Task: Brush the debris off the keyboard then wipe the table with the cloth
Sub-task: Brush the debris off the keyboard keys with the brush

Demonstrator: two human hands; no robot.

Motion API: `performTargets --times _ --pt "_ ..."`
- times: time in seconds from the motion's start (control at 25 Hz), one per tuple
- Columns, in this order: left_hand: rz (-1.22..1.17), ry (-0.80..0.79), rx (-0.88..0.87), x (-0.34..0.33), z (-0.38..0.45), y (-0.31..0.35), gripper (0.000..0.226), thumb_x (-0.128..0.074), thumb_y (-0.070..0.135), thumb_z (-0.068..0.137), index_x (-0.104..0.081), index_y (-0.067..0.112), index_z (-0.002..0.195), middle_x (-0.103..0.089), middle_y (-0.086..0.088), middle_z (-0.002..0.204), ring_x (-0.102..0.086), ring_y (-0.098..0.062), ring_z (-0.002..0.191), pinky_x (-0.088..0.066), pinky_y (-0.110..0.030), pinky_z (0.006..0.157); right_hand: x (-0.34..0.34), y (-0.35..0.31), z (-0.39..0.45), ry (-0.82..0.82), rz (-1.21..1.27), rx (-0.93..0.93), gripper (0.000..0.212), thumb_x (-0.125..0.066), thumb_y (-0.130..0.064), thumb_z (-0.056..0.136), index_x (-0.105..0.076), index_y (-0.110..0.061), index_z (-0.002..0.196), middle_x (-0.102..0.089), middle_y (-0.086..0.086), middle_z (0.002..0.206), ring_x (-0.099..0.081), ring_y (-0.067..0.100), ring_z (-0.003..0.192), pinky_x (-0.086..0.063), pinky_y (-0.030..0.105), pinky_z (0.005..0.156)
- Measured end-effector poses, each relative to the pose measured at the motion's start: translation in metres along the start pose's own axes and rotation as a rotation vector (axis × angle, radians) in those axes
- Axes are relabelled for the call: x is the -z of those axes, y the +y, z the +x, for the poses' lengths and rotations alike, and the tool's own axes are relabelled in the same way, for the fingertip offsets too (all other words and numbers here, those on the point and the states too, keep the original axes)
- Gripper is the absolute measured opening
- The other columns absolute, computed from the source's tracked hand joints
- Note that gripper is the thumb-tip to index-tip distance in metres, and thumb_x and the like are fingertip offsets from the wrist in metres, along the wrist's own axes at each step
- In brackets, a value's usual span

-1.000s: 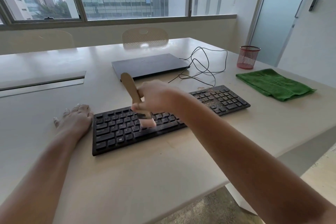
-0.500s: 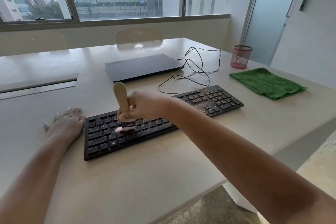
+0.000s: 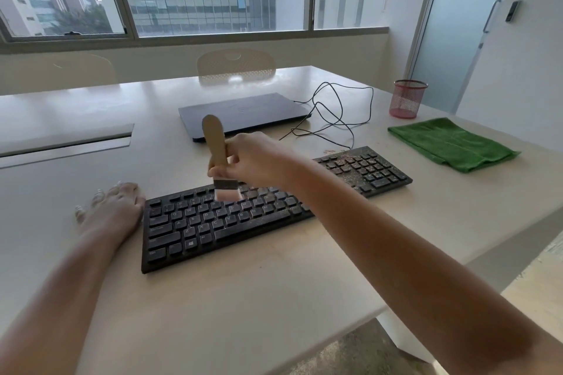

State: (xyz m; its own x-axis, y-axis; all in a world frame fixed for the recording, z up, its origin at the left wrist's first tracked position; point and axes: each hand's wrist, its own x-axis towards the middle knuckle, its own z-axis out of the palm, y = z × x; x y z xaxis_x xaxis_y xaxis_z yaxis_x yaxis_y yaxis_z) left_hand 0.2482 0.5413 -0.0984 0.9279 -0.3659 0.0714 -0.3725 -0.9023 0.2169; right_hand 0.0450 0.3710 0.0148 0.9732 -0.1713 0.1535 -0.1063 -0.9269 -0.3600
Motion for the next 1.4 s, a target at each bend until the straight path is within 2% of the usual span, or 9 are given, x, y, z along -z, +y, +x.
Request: performTargets --times 0.08,0.2,0.4,0.52,0.64,0.84,1.08,1.24,1.4 --pt "0.009 -0.001 -0.002 0.002 0.000 0.000 0.044 -0.027 0.035 0.100 -0.035 0.021 0.140 -0.027 -0.006 0.153 -0.022 -0.030 0.141 -0.015 -0.054 0.112 -0.010 -0.003 0.000 -0.056 -0.005 0.012 0.022 -0.055 -0.035 0.092 -0.064 -0.023 0.107 -0.063 -0.011 0.088 -0.050 0.002 0.067 -0.049 0.025 0.069" --pt "0.010 -0.007 -0.002 0.002 -0.001 0.000 0.044 -0.027 0.034 0.100 -0.034 0.021 0.141 -0.027 -0.007 0.153 -0.021 -0.031 0.141 -0.014 -0.054 0.112 0.008 0.018 -0.006 0.006 -0.292 -0.295 0.024 -0.051 -0.038 0.093 -0.059 -0.021 0.107 -0.064 -0.007 0.086 -0.054 0.005 0.065 -0.040 0.023 0.054" --pt "0.006 0.004 0.001 0.001 0.002 -0.001 0.046 -0.026 0.036 0.100 -0.032 0.022 0.143 -0.026 -0.005 0.154 -0.020 -0.030 0.142 -0.014 -0.054 0.112 -0.016 0.009 -0.018 -0.002 0.075 -0.107 0.029 -0.054 -0.040 0.091 -0.063 -0.021 0.111 -0.069 -0.005 0.091 -0.061 0.009 0.067 -0.052 0.023 0.059" --pt "-0.003 0.007 0.004 0.000 0.002 -0.001 0.046 -0.027 0.036 0.099 -0.032 0.022 0.142 -0.026 -0.006 0.154 -0.020 -0.029 0.142 -0.015 -0.055 0.112 0.000 0.031 -0.021 0.068 -0.087 -0.280 0.028 -0.052 -0.039 0.092 -0.061 -0.021 0.111 -0.066 -0.008 0.080 -0.058 0.006 0.060 -0.049 0.022 0.055" --pt "-0.003 0.005 -0.001 0.000 0.000 0.000 0.046 -0.027 0.035 0.100 -0.032 0.022 0.143 -0.026 -0.006 0.154 -0.019 -0.029 0.143 -0.014 -0.054 0.113 -0.004 0.028 -0.022 0.095 0.058 -0.188 0.024 -0.053 -0.035 0.093 -0.063 -0.022 0.110 -0.057 -0.014 0.068 -0.047 0.000 0.047 -0.035 0.014 0.045" --pt "-0.006 -0.005 0.004 0.001 0.001 0.000 0.045 -0.028 0.034 0.100 -0.032 0.021 0.143 -0.026 -0.006 0.154 -0.018 -0.029 0.143 -0.013 -0.055 0.113 -0.002 0.036 -0.020 0.174 -0.119 -0.367 0.029 -0.047 -0.038 0.095 -0.060 -0.021 0.115 -0.062 -0.008 0.076 -0.058 0.007 0.060 -0.044 0.022 0.050" --pt "0.001 -0.002 0.007 0.001 0.001 -0.001 0.046 -0.028 0.036 0.100 -0.032 0.022 0.143 -0.024 -0.004 0.155 -0.018 -0.028 0.143 -0.012 -0.054 0.113 -0.047 -0.048 0.008 0.257 0.138 -0.059 0.028 -0.046 -0.035 0.097 -0.060 -0.016 0.113 -0.069 -0.001 0.082 -0.063 0.015 0.063 -0.052 0.026 0.056" --pt "-0.002 0.006 0.003 0.002 -0.001 0.001 0.046 -0.028 0.037 0.100 -0.033 0.022 0.142 -0.025 -0.005 0.154 -0.018 -0.028 0.143 -0.013 -0.054 0.113 -0.045 -0.041 0.017 -0.020 0.019 -0.038 0.021 -0.054 -0.037 0.092 -0.059 -0.017 0.095 -0.063 0.001 0.083 -0.061 0.020 0.078 -0.047 0.028 0.065" --pt "0.015 -0.008 -0.012 0.002 -0.002 -0.001 0.047 -0.030 0.035 0.099 -0.032 0.019 0.143 -0.025 -0.005 0.154 -0.019 -0.029 0.142 -0.013 -0.055 0.113 -0.035 -0.052 0.023 0.028 0.112 0.189 0.023 -0.061 -0.034 0.089 -0.068 -0.019 0.105 -0.067 -0.004 0.085 -0.059 0.010 0.073 -0.049 0.016 0.067"
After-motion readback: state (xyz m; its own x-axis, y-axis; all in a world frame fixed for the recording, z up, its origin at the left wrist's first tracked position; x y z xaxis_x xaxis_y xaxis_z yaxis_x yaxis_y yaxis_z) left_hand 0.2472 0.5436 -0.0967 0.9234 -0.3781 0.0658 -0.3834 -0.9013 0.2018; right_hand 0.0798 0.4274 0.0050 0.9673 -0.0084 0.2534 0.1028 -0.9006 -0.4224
